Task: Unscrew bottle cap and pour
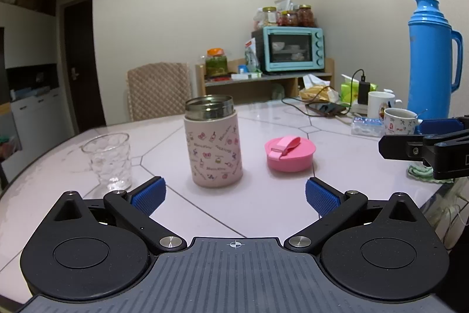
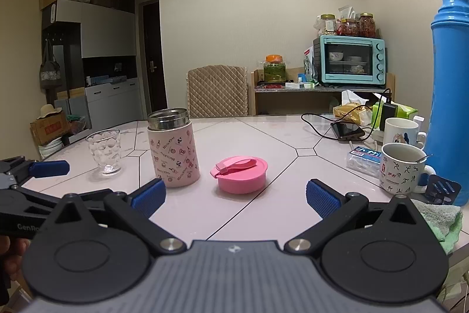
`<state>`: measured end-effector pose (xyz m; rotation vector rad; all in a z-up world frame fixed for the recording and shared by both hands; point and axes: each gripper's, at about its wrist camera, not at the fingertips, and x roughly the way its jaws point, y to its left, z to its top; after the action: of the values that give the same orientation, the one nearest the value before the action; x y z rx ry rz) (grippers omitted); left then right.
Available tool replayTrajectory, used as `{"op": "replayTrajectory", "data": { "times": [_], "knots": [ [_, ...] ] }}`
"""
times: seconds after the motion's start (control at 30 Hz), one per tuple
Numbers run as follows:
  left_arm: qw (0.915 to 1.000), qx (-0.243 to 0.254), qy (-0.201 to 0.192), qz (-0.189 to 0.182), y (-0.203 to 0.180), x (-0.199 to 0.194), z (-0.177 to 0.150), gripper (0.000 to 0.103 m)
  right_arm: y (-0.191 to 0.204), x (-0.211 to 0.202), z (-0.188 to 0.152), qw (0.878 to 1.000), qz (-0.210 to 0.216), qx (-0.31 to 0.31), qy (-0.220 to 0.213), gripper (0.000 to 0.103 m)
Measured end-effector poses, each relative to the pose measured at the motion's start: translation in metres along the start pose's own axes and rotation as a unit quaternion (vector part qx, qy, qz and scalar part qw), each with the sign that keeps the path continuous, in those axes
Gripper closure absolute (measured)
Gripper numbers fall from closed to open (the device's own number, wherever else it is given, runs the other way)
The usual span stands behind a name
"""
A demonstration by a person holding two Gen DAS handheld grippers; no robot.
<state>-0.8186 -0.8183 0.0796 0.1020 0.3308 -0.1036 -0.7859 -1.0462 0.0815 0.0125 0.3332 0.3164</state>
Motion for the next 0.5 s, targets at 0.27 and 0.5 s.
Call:
{"op": "replayTrajectory", "data": {
  "times": [0.27,0.5],
  "knots": [
    [1.0,-0.001,0.001,-0.003,-0.0012,0.0009,-0.0009,0.0,-0.0004,0.0007,-0.0026,1.0,-0.001,0.0,0.005,0.0],
    [1.0,-0.003,-0.001,-0.003,-0.0008,0.0005,-0.001,0.0,-0.0018,0.0009,-0.0048,1.0,-0.003,0.001,0.006,0.0]
  ]
}}
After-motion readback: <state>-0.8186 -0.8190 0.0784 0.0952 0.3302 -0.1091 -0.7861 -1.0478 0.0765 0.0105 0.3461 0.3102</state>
